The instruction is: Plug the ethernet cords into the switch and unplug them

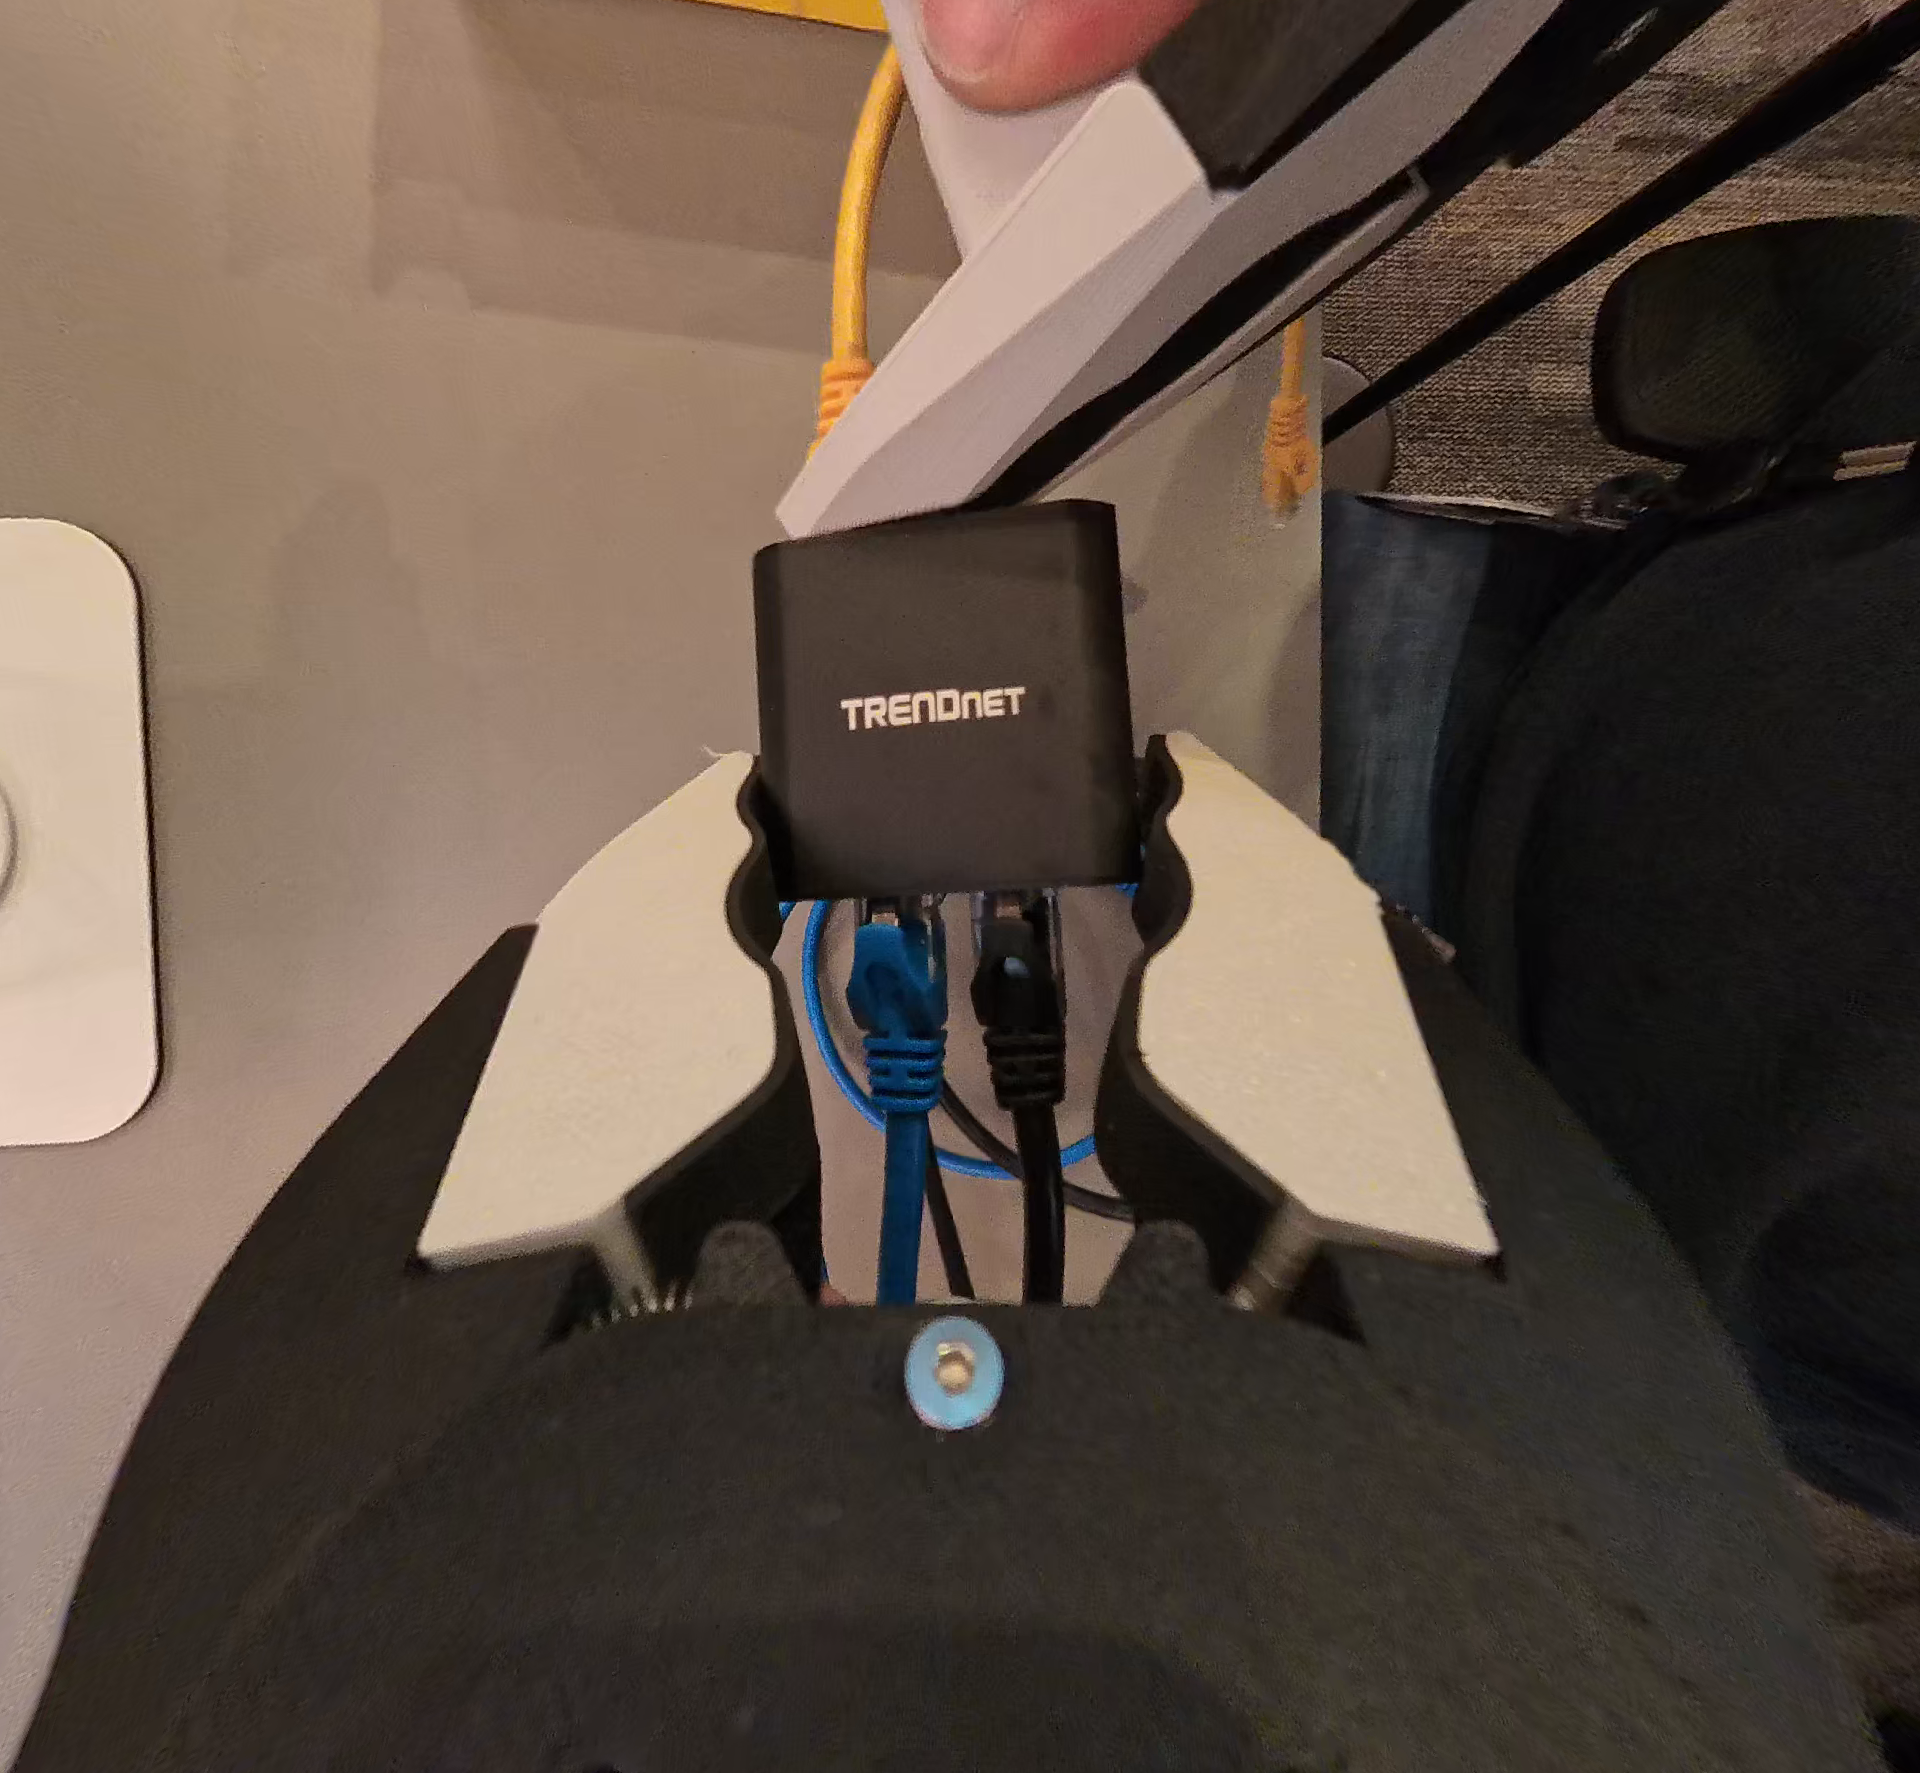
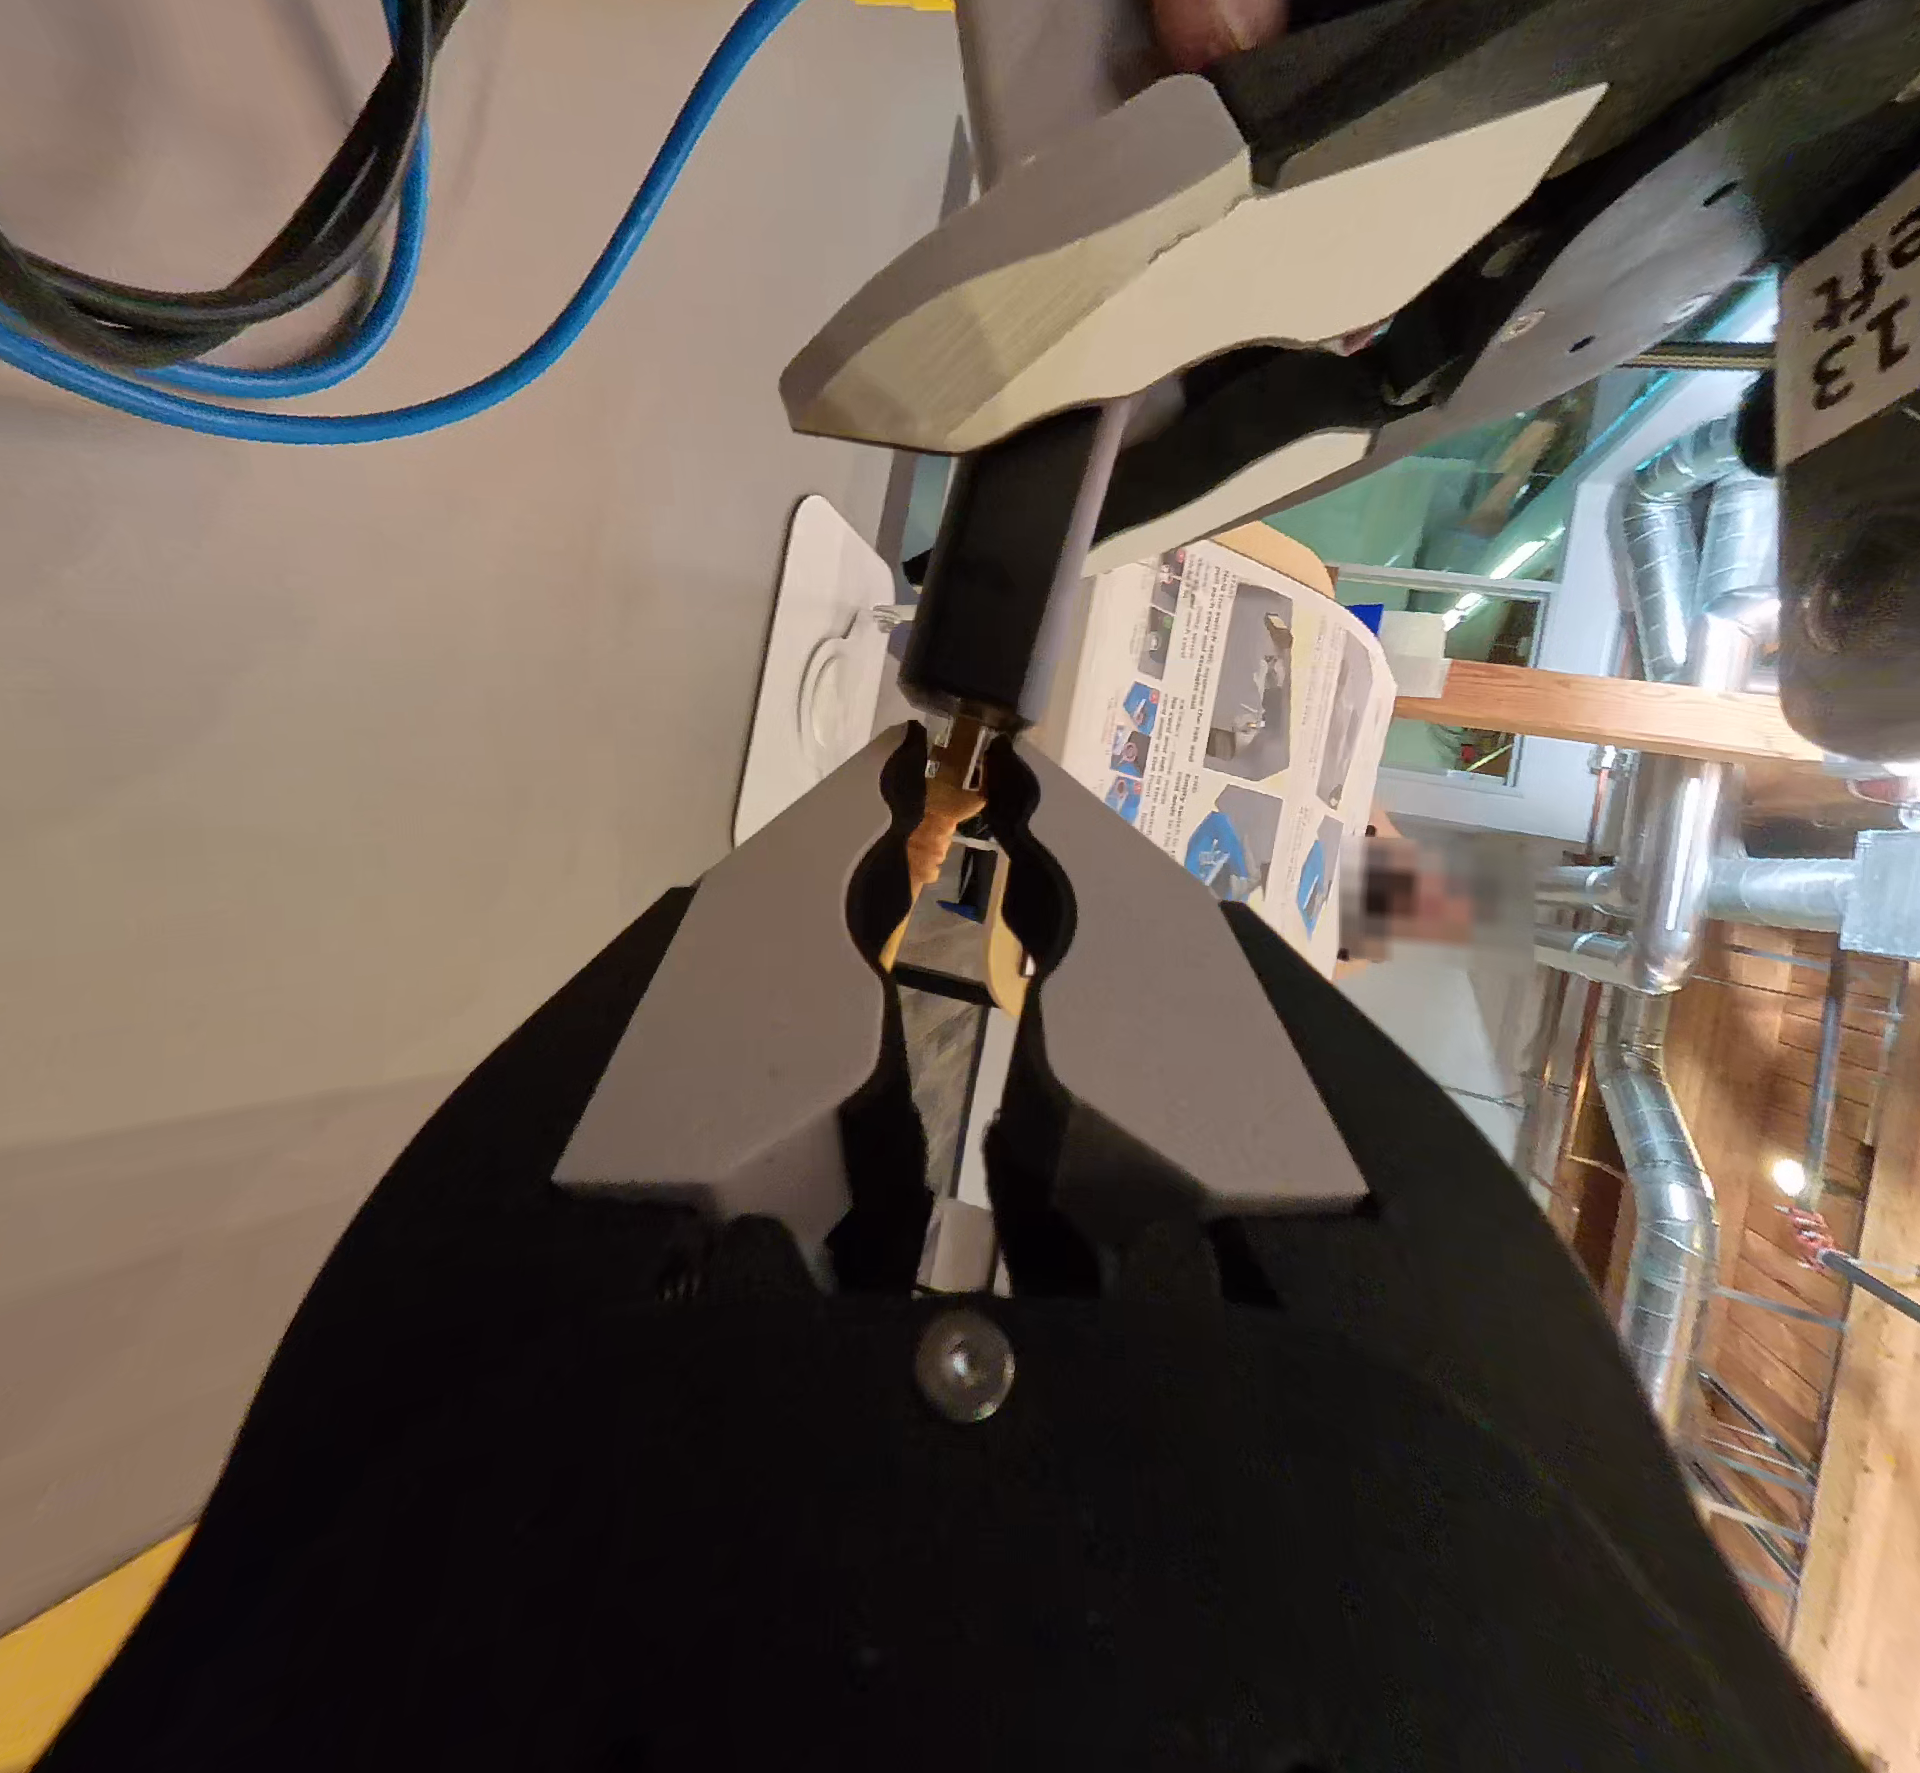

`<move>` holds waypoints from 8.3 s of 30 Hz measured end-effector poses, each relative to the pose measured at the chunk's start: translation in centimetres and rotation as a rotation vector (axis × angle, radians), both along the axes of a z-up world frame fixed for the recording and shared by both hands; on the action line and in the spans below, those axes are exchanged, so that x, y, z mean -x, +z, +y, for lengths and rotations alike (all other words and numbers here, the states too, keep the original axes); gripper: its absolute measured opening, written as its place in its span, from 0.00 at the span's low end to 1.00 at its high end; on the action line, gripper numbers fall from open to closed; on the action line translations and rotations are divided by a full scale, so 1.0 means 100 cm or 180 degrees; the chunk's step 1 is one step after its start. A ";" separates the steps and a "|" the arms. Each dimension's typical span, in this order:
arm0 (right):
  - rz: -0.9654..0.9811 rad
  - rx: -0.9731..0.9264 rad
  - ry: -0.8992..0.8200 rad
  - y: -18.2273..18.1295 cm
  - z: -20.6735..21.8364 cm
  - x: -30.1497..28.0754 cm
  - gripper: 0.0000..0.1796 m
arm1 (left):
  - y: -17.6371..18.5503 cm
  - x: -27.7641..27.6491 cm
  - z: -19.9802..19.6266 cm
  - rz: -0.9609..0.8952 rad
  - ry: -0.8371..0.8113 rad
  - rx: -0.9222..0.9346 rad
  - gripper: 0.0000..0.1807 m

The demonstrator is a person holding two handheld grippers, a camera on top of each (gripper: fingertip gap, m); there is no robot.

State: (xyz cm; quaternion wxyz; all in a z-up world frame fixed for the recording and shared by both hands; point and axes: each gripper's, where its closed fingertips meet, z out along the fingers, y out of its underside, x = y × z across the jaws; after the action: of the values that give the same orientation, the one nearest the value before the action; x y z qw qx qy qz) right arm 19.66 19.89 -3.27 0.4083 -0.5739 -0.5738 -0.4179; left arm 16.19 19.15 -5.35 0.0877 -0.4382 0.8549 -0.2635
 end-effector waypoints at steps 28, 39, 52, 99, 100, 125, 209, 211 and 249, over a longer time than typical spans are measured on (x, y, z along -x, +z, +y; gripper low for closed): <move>0.0839 -0.0408 -0.1434 0.090 -0.051 -0.123 0.05 | 0.008 0.016 0.039 -0.0227 0.0409 0.0175 0.37; 0.1791 -0.1249 -0.3307 0.053 -0.185 -0.297 0.05 | -0.001 0.023 0.032 -0.0315 0.0468 0.0163 0.37; 0.2612 -0.0818 -0.4124 -0.080 -0.244 -0.330 0.24 | -0.004 0.013 0.041 -0.0311 0.0563 0.0051 0.37; 0.3425 0.2956 -0.0006 -0.013 0.001 0.067 0.16 | 0.003 0.033 0.009 -0.0494 0.0377 0.0386 0.14; 0.3520 0.2716 -0.0051 -0.008 0.006 0.061 0.20 | 0.004 0.031 0.015 -0.0565 0.0524 0.0467 0.14; 0.4885 0.2116 -0.0273 -0.037 0.029 0.082 0.08 | 0.052 0.013 0.030 -0.1813 0.1391 0.1471 0.16; 0.0730 -0.0171 0.0233 0.026 -0.009 0.056 0.08 | 0.048 0.035 0.000 -0.2002 0.1114 0.2120 0.34; 0.0731 -0.0202 0.0263 0.028 -0.009 0.057 0.08 | 0.050 0.036 0.001 -0.2003 0.1117 0.2165 0.34; 0.1045 -0.0288 -0.0684 0.098 -0.050 -0.045 0.06 | 0.079 0.048 0.036 -0.2313 0.1267 0.1957 0.34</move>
State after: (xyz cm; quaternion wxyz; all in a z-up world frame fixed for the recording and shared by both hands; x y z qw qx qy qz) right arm 24.15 14.90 6.56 0.4748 -0.6733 -0.4156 -0.3853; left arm 11.42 22.77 2.59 0.2946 -0.4781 0.5523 -0.6161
